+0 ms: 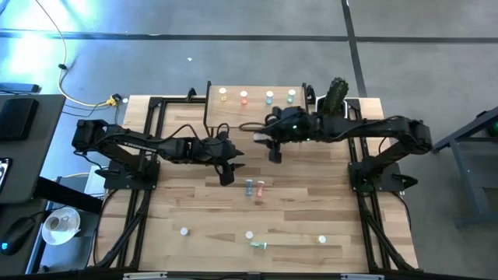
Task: Pick and place medicine bottles onto shelf by color
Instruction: Put the top green pill bottle on the shelf aligned with the other green pill bottle
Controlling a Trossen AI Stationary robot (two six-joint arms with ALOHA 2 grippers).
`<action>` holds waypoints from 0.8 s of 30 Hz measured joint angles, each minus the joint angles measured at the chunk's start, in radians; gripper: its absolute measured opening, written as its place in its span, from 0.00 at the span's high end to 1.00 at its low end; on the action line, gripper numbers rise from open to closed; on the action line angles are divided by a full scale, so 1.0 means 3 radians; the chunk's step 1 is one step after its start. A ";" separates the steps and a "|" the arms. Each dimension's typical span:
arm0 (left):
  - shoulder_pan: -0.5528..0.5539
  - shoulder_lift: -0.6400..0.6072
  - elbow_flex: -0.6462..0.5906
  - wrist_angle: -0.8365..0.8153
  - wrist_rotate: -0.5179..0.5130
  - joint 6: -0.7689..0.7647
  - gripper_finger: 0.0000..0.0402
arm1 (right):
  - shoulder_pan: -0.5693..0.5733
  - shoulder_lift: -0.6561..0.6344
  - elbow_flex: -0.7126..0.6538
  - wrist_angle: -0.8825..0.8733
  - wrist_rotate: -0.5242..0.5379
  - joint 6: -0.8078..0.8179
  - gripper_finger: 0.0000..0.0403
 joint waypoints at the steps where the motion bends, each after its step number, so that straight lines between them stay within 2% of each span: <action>1: 0.0000 0.0000 0.0001 -0.0011 0.0000 0.0000 0.53 | -0.0014 -0.0059 0.0000 -0.0003 0.0073 -0.0006 0.73; 7: 0.0000 -0.0020 -0.0001 -0.0068 0.0000 0.0001 0.53 | -0.0154 -0.0371 0.0000 -0.0282 0.0458 -0.0087 0.73; 10: 0.0000 -0.0020 -0.0002 -0.0073 0.0002 0.0001 0.53 | -0.0269 -0.0421 -0.0058 -0.0311 0.0460 -0.0077 0.73; 17: 0.0000 -0.0020 -0.0002 -0.0148 0.0004 0.0002 0.53 | -0.0656 -0.0520 -0.0658 0.0177 0.0460 0.0130 0.73; 24: 0.0000 -0.0020 -0.0002 -0.0158 0.0008 0.0003 0.53 | -0.0966 -0.0550 -0.0748 0.0180 0.0455 0.0276 0.73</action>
